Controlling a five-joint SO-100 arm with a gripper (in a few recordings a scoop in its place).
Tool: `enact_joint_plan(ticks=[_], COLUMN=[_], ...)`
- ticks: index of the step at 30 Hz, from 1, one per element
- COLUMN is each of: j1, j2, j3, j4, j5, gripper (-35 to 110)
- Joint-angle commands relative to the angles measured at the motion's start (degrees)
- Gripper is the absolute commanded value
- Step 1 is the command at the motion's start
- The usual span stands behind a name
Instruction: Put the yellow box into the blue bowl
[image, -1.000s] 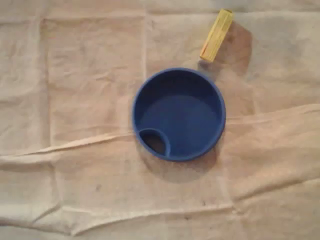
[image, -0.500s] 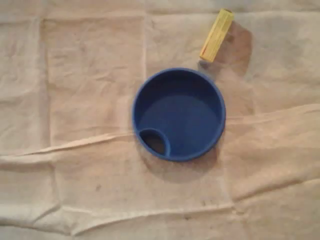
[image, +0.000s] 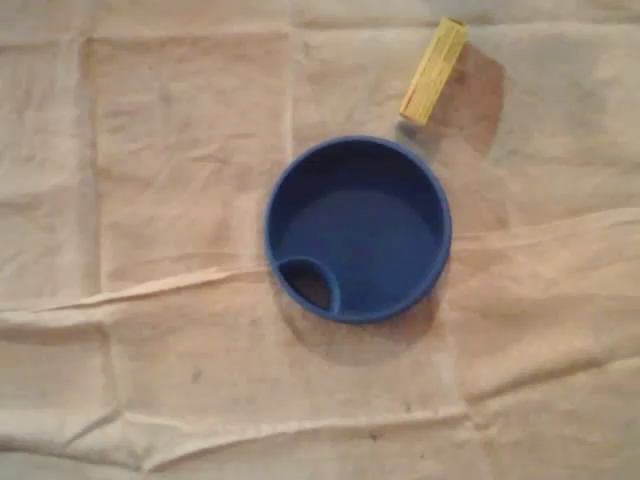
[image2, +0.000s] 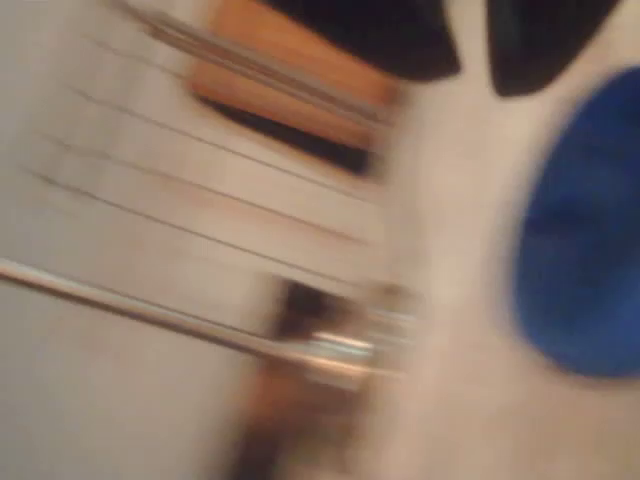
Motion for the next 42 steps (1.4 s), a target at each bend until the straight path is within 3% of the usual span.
enact_joint_plan(ticks=[1,9,15,25,36,42], j1=[0.3,-0.3,0.4,1.1,10.8,14.5], j2=[-9.4,-24.5,-39.6,-56.2,-67.0,-67.2], j3=[-0.4,-0.4,-3.2,-15.0,-26.1,-26.1], j4=[-6.1,-13.8,-15.7,-8.6,0.2,0.4], j5=[0.4,-0.4,-13.8,-37.6,-48.7,-54.7], gripper=[0,0,0,0,1,14])
